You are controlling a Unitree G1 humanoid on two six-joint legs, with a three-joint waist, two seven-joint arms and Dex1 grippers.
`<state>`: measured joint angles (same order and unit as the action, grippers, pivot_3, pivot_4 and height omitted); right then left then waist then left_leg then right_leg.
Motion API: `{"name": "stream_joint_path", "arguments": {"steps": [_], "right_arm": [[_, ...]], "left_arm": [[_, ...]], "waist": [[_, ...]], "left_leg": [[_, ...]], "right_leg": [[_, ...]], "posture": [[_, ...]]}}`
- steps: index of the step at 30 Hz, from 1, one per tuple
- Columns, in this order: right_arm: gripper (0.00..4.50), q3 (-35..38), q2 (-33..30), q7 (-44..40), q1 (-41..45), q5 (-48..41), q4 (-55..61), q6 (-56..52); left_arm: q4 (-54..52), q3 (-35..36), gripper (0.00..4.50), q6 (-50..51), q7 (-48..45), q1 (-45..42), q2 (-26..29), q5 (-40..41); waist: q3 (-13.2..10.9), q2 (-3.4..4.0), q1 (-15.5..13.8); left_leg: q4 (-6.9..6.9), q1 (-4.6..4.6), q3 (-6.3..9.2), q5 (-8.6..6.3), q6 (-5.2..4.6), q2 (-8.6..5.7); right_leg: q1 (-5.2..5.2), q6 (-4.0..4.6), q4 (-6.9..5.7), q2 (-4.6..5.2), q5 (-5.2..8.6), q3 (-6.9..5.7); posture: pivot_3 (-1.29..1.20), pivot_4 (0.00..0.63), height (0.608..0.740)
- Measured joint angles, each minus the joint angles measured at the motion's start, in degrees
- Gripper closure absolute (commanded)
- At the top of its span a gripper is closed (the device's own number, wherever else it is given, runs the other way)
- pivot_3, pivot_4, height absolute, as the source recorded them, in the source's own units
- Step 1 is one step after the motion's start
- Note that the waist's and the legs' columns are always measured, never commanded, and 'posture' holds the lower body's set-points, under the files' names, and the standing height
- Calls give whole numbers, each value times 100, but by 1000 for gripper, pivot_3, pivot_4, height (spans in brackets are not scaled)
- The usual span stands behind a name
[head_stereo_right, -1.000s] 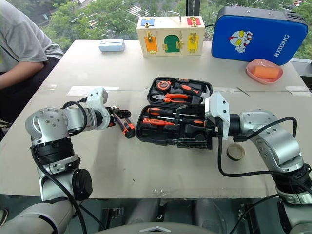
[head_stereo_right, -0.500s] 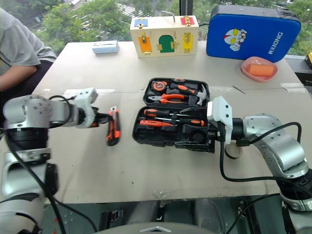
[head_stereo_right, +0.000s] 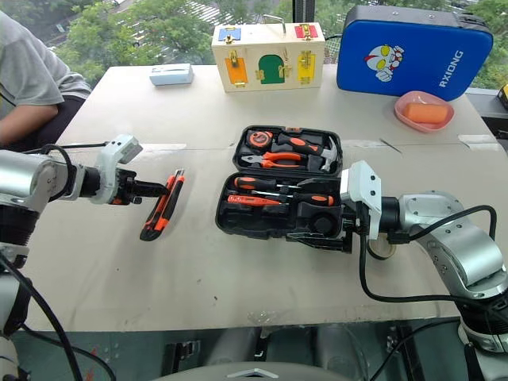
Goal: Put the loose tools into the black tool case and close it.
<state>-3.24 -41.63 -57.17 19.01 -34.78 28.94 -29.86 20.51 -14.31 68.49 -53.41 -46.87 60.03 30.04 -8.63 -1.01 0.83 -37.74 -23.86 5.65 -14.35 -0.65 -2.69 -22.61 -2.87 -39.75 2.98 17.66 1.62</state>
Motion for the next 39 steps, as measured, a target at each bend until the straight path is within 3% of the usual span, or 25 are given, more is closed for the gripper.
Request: {"name": "stream_joint_path", "arguments": {"steps": [2, 5, 7, 12, 18, 29, 35, 39], "right_arm": [[0, 0, -6, 6, -8, -14, 2, -5], [0, 0, -19, 4, -19, -33, 3, -11], [0, -1, -18, 5, -8, -45, 1, -12], [0, -3, 9, 6, 122, -45, -29, -12], [0, -8, 39, -4, 262, -73, -80, -21], [0, -59, 162, -12, 494, -114, -102, -118], [0, -69, 168, -8, 484, -114, -96, -130], [0, -69, 144, -18, 424, -116, -89, -131]], "left_arm": [[-86, 39, 2274, 367, -14, -98, -35, 28], [-463, 107, 678, 788, 22, -171, -31, 52], [-688, 125, 40, 960, 92, -172, -15, 40], [-923, 124, 40, 1128, 341, -120, 51, -148], [-1398, 186, 40, 2215, 991, -66, -80, -222], [-1614, 531, 40, 2368, 1753, 421, -489, 46], [-1689, 644, 2654, 2069, 1939, 683, -576, -194], [-1482, 577, 2699, 1168, 1561, 849, -499, -360]], "waist": [[-3, -4, 19], [-3, -4, 35], [-3, -4, 36], [-3, -4, 46], [-3, -5, 10], [2, 3, -30], [22, 38, -26], [28, 57, -75]], "left_leg": [[-2, 0, 1, 0, 0, 0], [-2, 0, 1, 0, 0, 0], [-3, 0, 1, 0, 1, 0], [-9, 0, 0, 0, 1, 0], [-13, 0, 1, 0, 0, 0], [-34, 2, 10, 0, 0, -1], [-35, 16, 13, -5, -8, -5], [-35, 15, 20, -2, -3, -7]], "right_leg": [[0, -1, -2, -1, 1, 1], [-1, -2, -3, 0, 1, 1], [-1, -2, -4, 0, 1, 2], [0, -2, -5, -1, 1, 3], [1, -3, -8, -1, 1, 2], [16, -3, -11, 4, 1, 6], [29, -3, -12, 5, 1, 10], [31, -3, -13, 10, 1, 4]], "posture": [[0, 150, 735], [0, 150, 735], [0, 150, 735], [0, 150, 735], [0, 150, 735], [0, 150, 735], [0, 150, 735], [0, 150, 735]]}}
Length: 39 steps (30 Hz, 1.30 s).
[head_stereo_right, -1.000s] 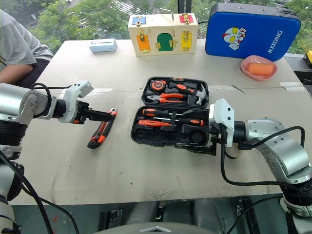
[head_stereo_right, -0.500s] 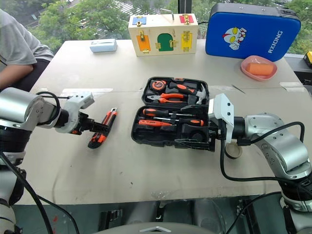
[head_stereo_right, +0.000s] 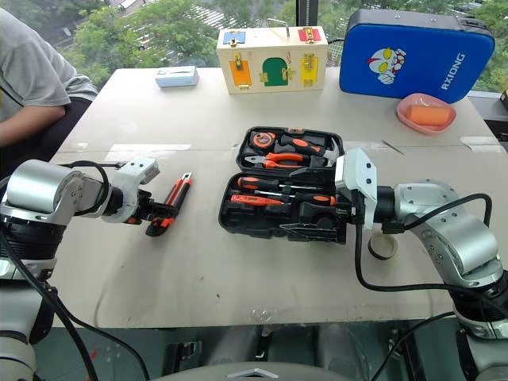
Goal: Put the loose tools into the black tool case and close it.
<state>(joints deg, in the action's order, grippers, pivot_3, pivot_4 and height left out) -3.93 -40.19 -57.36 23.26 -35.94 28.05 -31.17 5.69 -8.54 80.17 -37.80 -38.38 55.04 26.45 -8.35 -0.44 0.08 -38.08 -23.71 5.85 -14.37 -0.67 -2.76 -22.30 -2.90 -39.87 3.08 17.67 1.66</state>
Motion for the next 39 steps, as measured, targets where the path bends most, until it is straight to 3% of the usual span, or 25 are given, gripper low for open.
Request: {"name": "stream_joint_path", "arguments": {"steps": [5, 10, 12, 14, 20, 23, 30, 39], "right_arm": [[0, 10, -158, -74, -68, -16, 33, -6], [0, 272, -523, -223, -363, -358, 141, -301], [0, 365, -649, -251, -545, -473, 308, -371], [0, 496, -732, -221, -773, -476, 402, -381], [0, 679, -829, 44, -1399, -454, 791, -396], [0, 857, -868, 249, -1745, -442, 996, -397], [0, 1082, -884, 643, -2069, -441, 1369, -431], [0, 1168, -887, 810, -2248, -436, 1450, -432]], "left_arm": [[712, -470, 2699, -2121, -1315, -47, 339, -505], [799, -539, 2699, -4389, -3784, -477, 959, -637], [754, -718, 2699, -5199, -4842, -864, 967, -739], [879, -1056, 2699, -5432, -5190, -1262, 702, -821], [1391, -2289, 2699, -5935, -5439, -2351, -830, -1199], [1704, -2801, 2699, -6004, -5439, -2594, -1318, -1458], [2130, -3471, 2699, -6235, -5440, -2834, -1796, -1791], [1884, -4102, 2699, -6179, -5451, -2893, -1420, -1634]], "waist": [[-10, -14, -52], [-24, -37, -74], [-25, -35, -63], [-26, -32, -96], [-39, -45, -44], [-40, -47, 94], [-41, -47, 189], [-42, -49, 175]], "left_leg": [[-2, -11, 8, 1, 2, 0], [2, -34, 12, 2, 5, 1], [7, -37, 11, 2, 4, 0], [3, -37, 20, 1, 2, -1], [-33, -35, 23, -22, -38, -13], [-21, -28, 24, -21, -37, -11], [-20, -26, 27, -21, -38, -14], [-24, -22, 27, -21, -38, -15]], "right_leg": [[-3, 3, 0, -2, -1, -8], [-8, 3, 42, 4, -1, -20], [-9, 3, 50, 2, 0, -22], [1, 1, 49, 2, 0, -27], [19, -12, 30, -18, 3, -57], [16, -14, 20, -15, 8, -52], [13, -17, 18, -20, 10, -43], [17, -18, 14, -22, 11, -42]], "posture": [[0, 150, 735], [0, 150, 735], [0, 150, 735], [0, 150, 735], [0, 150, 735], [0, 150, 735], [0, 150, 735], [0, 150, 735]]}}
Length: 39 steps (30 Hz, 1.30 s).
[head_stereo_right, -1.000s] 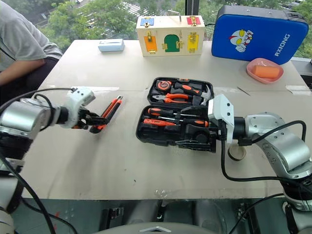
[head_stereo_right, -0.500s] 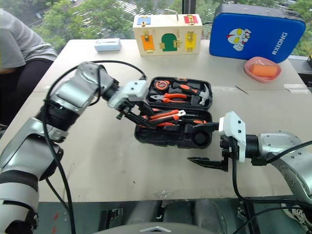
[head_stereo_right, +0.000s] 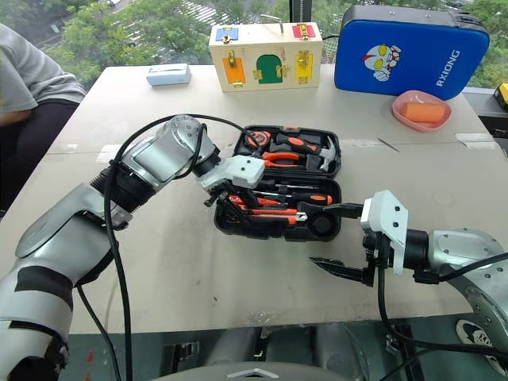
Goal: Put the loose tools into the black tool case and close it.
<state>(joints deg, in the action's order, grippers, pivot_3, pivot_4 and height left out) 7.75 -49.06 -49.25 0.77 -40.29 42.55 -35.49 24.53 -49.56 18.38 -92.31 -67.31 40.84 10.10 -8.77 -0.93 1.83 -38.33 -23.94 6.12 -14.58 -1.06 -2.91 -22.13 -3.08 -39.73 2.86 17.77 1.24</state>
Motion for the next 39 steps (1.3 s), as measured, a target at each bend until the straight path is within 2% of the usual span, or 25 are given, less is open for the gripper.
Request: {"name": "stream_joint_path", "arguments": {"steps": [6, 11, 13, 14, 17, 24, 26, 27, 28, 34, 35, 36, 39], "right_arm": [[0, 0, 0, 50, 30, -10, 0, 1], [0, -2, 1, 83, 91, -10, -12, 7], [0, -3, 1, 83, 100, -10, -16, 9], [0, -6, 2, 82, 103, -10, -26, 9], [0, -16, 4, 80, 153, -10, -41, 13], [0, -79, 18, 80, 229, -8, -61, 34], [0, -81, 18, 79, 237, -9, -84, 37], [0, -81, 18, 78, 237, -8, -85, 38], [0, -82, 18, 73, 238, -8, -87, 42], [0, -122, 8, -29, 339, 0, -154, 49], [0, -126, 5, -39, 392, 1, -179, 49], [0, -125, 3, -43, 436, 2, -206, 49], [0, -125, -1, -62, 460, 7, -267, 49]], "left_arm": [[-133, -181, 2699, -179, 15, 31, 128, -36], [81, 7, 2699, -152, 8, 51, -198, -216], [98, 17, 1674, -117, 10, 54, -227, -218], [96, 16, 1423, -111, 3, 71, -225, -219], [2, 72, 91, -34, 2, 88, -139, -133], [-954, 360, 16, 910, 7, 86, 807, 1102], [-1032, 850, 16, 1107, 33, 261, 820, 1160], [-1027, 967, 518, 1130, 58, 332, 799, 1139], [-1016, 1143, 757, 1130, 109, 489, 725, 1098], [-950, 1338, 3615, 928, 453, 1075, 318, 542], [-946, 1361, 3899, 839, 500, 1127, 268, 428], [-949, 1379, 4470, 794, 510, 1168, 246, 360], [-1002, 1492, 4470, 772, 485, 1289, 248, 227]], "waist": [[-1, -2, -3], [-1, -2, -31], [-1, -2, -35], [-1, -2, -35], [-1, -2, -26], [-2, -2, 13], [-2, -1, -9], [-2, -2, -15], [-2, -1, -18], [-3, -2, -37], [-2, -3, -40], [-3, -2, -42], [-3, -2, -56]], "left_leg": [[4, 2, 2, 1, 3, -1], [-4, 2, 1, 0, 0, -3], [-4, 2, 1, 0, -1, -3], [-2, 3, 1, 0, 0, -3], [1, 6, 2, 1, 1, -2], [1, 7, 4, 1, 2, -2], [-3, 8, 5, 1, 2, -2], [-4, 8, 5, 1, 1, -3], [-5, 9, 5, 1, 2, -3], [-5, 10, 7, 9, 15, -3], [-5, 10, 6, 8, 14, -3], [-5, 10, 5, 8, 14, -3], [-2, 10, 6, 8, 14, -3]], "right_leg": [[0, -1, 0, -1, 1, 0], [6, -3, 0, 1, 2, -2], [6, -3, 1, 1, 2, -1], [6, -4, 1, 1, 3, -1], [6, -4, 0, 1, 3, 0], [6, -4, -2, 2, 3, 0], [9, -4, -2, 2, 3, -4], [10, -4, -2, 2, 3, -5], [14, -4, -1, 2, 3, -5], [16, -4, 1, 4, 3, -6], [17, -4, 1, 4, 3, -4], [16, -4, 1, 5, 3, -3], [16, -4, 3, 7, 3, -4]], "posture": [[0, 150, 735], [0, 150, 735], [0, 150, 735], [0, 150, 735], [0, 150, 735], [0, 150, 735], [0, 150, 735], [0, 150, 735], [0, 150, 735], [0, 150, 735], [0, 150, 735], [0, 150, 735], [0, 150, 735]]}}
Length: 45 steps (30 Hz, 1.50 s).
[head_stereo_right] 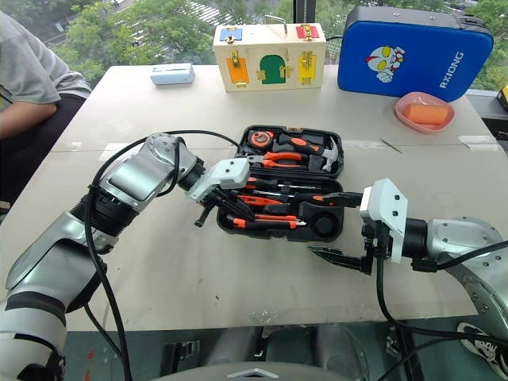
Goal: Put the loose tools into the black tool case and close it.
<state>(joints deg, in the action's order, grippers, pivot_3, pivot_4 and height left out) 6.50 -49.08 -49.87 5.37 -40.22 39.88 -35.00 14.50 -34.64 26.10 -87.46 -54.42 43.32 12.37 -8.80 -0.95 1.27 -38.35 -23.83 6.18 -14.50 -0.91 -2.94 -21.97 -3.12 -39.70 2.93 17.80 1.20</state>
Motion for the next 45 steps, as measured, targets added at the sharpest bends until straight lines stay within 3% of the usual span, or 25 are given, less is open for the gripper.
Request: {"name": "stream_joint_path", "arguments": {"steps": [14, 22, 25, 28, 29, 30, 31, 35, 36, 40, 45], "right_arm": [[0, -107, 1, 25, 1, 15, -6, -2], [0, -103, 1, 53, -5, -33, 3, -26], [0, 92, -1, 123, -274, -30, 3, -46], [0, 633, -12, 172, -930, 54, -52, -31], [0, 898, -7, 198, -1234, 101, -82, -27], [0, 1042, 0, 208, -1390, 113, -94, -25], [0, 1347, 50, 210, -1690, 113, -86, -9], [0, 2481, 365, 116, -2935, 200, -146, 89], [0, 2682, 462, 76, -3139, 212, -163, 149], [0, 3427, 847, -220, -4067, 404, -385, 559], [0, 3849, 881, -499, -4370, 462, -568, 810]], "left_arm": [[-135, 90, 4470, -1030, -77, 302, -141, -1041], [-145, 315, 4470, -796, -51, 378, -352, -1197], [-160, 869, 4470, -284, 87, 617, -458, -734], [-523, 1993, 3590, 316, 228, 1033, -514, 276], [-779, 2519, 2955, 592, 391, 1148, -573, 750], [-938, 2777, 2707, 727, 465, 1196, -590, 982], [-1250, 3085, 2161, 1011, 502, 1299, -560, 1376], [-2212, 3563, 299, 1679, 672, 1802, -371, 2176], [-2335, 3599, 28, 1703, 751, 1905, -386, 2239], [-2811, 3593, 28, 1619, 994, 2253, -483, 2393], [-3021, 3409, 28, 1342, 1093, 2412, -533, 2380]], "waist": [[13, 13, -62], [20, 23, -113], [17, 20, -103], [14, 15, -57], [14, 15, -54], [14, 15, -53], [14, 16, -51], [16, 21, -85], [16, 21, -94], [16, 20, -108], [17, 23, -87]], "left_leg": [[-4, 23, 3, -10, -17, 0], [-9, 36, 8, -11, -21, -6], [-10, 21, 19, -10, -20, -6], [-9, 4, 33, 2, 2, -3], [-2, 2, 34, 3, 4, -3], [-1, 3, 34, 3, 4, -3], [3, 4, 33, 3, 4, -3], [2, 14, 33, -9, -15, -3], [0, 14, 31, -9, -16, -3], [-2, 28, 20, -11, -20, -4], [9, 42, 3, -12, -20, -2]], "right_leg": [[27, 0, -1, -1, 0, -4], [41, -1, -12, 0, -1, -12], [30, 0, -10, 0, -1, -17], [20, 1, -4, 15, 0, -19], [19, 1, 5, 19, 0, -19], [20, 1, 6, 19, 0, -19], [21, 1, 11, 20, 0, -14], [38, 1, 15, 22, 0, -6], [38, 1, 14, 22, 0, -3], [42, 2, 2, 23, -1, 11], [43, 3, 2, 20, 0, 30]], "posture": [[0, 150, 735], [0, 150, 735], [0, 150, 735], [0, 150, 735], [0, 150, 735], [0, 150, 735], [0, 150, 735], [0, 150, 735], [0, 150, 735], [0, 150, 735], [0, 150, 735]]}}
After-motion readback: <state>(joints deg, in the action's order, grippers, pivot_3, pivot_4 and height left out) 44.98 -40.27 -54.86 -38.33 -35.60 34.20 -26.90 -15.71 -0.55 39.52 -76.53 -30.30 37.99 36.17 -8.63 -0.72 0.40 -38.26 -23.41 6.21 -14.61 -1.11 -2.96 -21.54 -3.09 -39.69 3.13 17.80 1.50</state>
